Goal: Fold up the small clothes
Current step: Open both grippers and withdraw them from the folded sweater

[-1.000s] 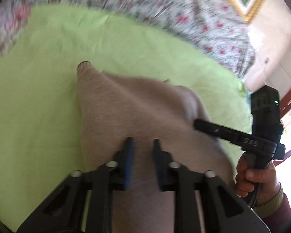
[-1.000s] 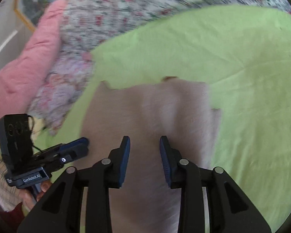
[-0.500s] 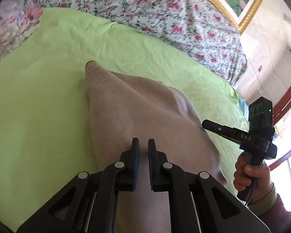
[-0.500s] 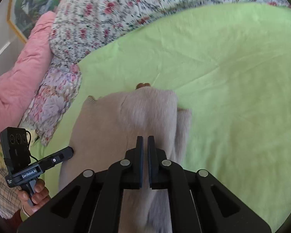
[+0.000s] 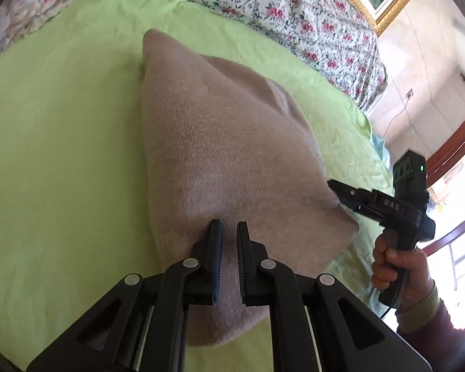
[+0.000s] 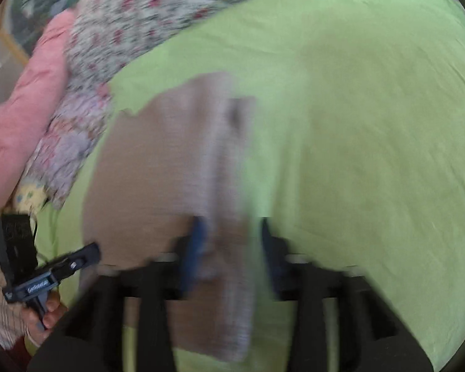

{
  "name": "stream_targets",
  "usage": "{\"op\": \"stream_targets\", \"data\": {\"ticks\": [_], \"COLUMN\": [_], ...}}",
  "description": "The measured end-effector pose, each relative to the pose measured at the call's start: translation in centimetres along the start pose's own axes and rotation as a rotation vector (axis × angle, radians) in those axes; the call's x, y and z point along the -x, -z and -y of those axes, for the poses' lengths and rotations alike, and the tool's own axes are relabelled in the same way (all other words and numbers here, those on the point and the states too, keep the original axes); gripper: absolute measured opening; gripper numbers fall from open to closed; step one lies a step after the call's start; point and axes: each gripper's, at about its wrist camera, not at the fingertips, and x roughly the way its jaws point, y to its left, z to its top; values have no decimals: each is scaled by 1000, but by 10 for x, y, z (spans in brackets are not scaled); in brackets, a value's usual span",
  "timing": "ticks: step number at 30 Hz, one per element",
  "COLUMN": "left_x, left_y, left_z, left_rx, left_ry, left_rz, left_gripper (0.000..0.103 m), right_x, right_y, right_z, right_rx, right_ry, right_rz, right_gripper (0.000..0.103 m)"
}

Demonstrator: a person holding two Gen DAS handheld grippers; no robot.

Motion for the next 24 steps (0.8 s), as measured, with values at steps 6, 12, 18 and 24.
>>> {"op": "stream_targets", "data": {"ticks": [6,12,18,24], "left_x": [16,18,32,48], "left_y": [19,33,37,47], "left_z": [3,1,10,19], "left_rx": [-20,-15,-34,-56], "left_ry": [-15,-35,-60,-106], "left_rz": [-6,-14,1,15], "left_gripper": [16,16,31,44], "right_x": [40,16,45,72], "right_y": [31,60,53,58], "right_z": [-23,-10,-21,-34], "right_rx": [113,78,102,125], "right_ry": [-59,-7,-1,-19], "right_rz": [66,-52,23,81], "right_gripper": [48,47,47,47]}}
